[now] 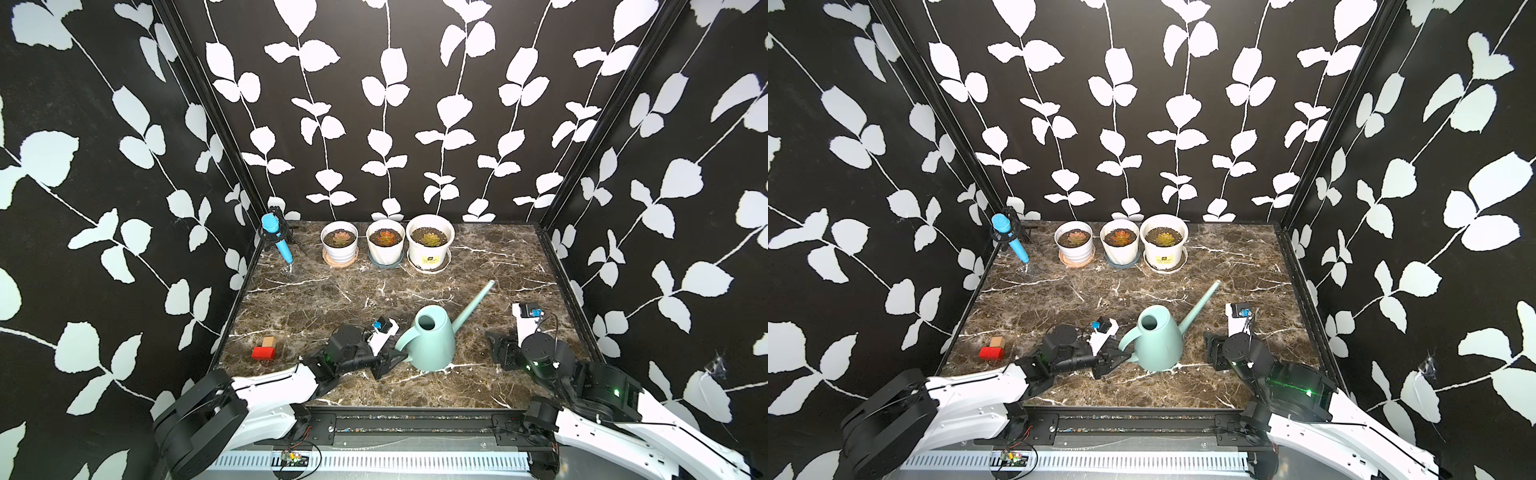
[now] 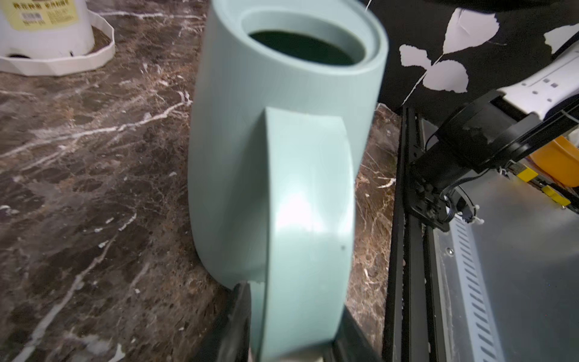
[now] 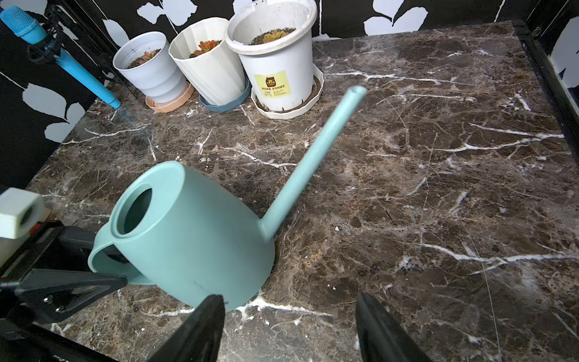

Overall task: Water the succulent around the soil edge
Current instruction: Pick up the watering can from the center of the board.

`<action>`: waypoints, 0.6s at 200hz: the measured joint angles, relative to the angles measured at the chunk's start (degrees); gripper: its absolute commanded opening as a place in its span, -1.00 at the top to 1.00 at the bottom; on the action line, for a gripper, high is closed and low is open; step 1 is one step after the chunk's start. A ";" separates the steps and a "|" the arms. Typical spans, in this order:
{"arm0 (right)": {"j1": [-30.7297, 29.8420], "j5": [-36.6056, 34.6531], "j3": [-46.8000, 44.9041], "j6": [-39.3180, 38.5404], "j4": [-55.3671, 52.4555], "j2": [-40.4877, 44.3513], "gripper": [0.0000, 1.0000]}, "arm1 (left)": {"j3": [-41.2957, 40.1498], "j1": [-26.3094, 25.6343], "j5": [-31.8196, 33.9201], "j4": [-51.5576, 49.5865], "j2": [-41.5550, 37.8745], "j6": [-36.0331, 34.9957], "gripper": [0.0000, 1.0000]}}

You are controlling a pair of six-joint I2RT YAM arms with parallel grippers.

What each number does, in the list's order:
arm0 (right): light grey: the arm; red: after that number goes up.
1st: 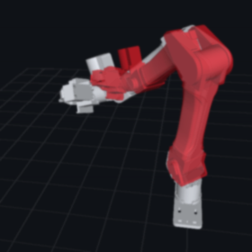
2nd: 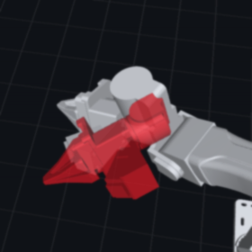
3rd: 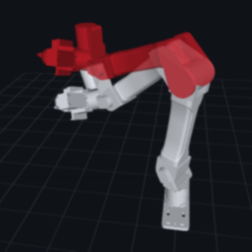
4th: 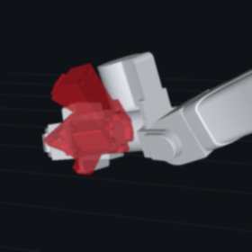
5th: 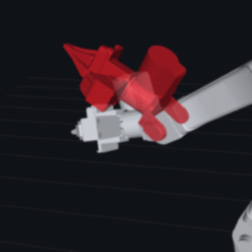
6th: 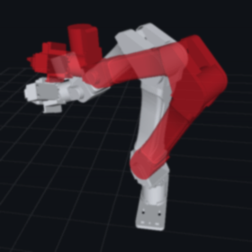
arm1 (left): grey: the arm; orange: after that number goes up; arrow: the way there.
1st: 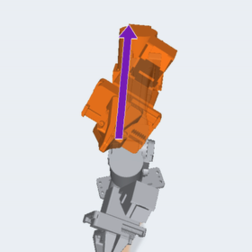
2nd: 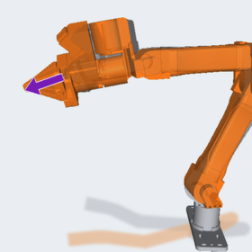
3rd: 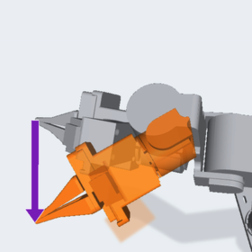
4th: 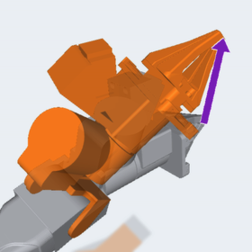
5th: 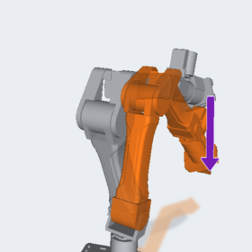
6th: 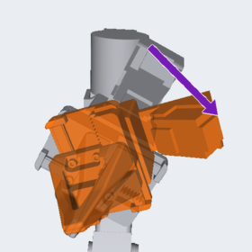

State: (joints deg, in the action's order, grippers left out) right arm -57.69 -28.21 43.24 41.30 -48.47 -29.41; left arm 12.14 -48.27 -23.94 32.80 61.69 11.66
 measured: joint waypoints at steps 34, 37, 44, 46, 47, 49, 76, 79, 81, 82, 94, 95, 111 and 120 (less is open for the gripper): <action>0.00 0.07 0.00 -0.02 0.28 -0.33 -0.37 | -0.24 0.00 2.45 -3.02 -3.39 -0.83 0.39; 0.00 0.09 0.00 0.00 0.33 -0.37 -0.37 | -0.31 0.00 2.56 -3.13 -3.41 -0.90 0.41; 0.00 0.13 0.00 0.00 0.42 -0.46 -0.37 | -0.35 0.00 2.71 -3.37 -3.37 -1.01 0.46; 0.00 0.13 0.00 0.00 0.44 -0.48 -0.37 | -0.35 0.00 2.80 -3.37 -3.37 -1.25 0.48; 0.00 0.13 0.00 -0.02 0.46 -0.50 -0.37 | -0.35 0.00 2.82 -3.37 -3.34 -1.38 0.48; 0.00 0.13 0.00 0.00 0.50 -0.52 -0.37 | -0.35 -0.02 2.89 -3.39 -3.32 -1.20 0.50; 0.00 0.15 0.00 0.00 0.85 -0.66 -0.37 | -0.35 0.00 3.61 -3.37 -2.54 -1.20 0.71; 0.00 0.15 0.00 0.00 0.90 -0.66 -0.36 | -0.35 0.00 3.67 -3.34 -2.49 -1.18 0.74; 0.00 0.15 0.00 -0.02 0.90 -0.66 -0.36 | -0.35 0.00 3.67 -3.28 -2.40 -1.20 0.76; 0.00 0.15 0.00 0.00 0.92 -0.66 -0.36 | -0.35 0.00 3.67 -3.28 -2.38 -1.20 0.76; 0.00 0.15 0.00 -0.02 0.94 -0.66 -0.36 | -0.33 0.00 3.72 -2.84 -1.90 -1.20 0.91; 0.00 0.15 0.00 -0.02 0.94 -0.66 -0.36 | -0.31 0.00 3.74 -2.82 -1.84 -1.22 0.93; 0.00 0.15 0.00 -0.02 0.92 -0.63 -0.36 | -0.28 0.00 3.91 -2.69 -1.60 -1.20 1.00; 0.00 0.13 0.00 -0.02 0.92 -0.63 -0.36 | -0.17 0.00 4.13 -2.80 -1.66 -1.20 1.00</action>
State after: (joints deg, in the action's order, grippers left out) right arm -57.69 -28.08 43.24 41.28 -47.55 -30.04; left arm 11.97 -48.27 -19.81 30.00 60.03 10.46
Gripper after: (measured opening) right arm 0.680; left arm 0.235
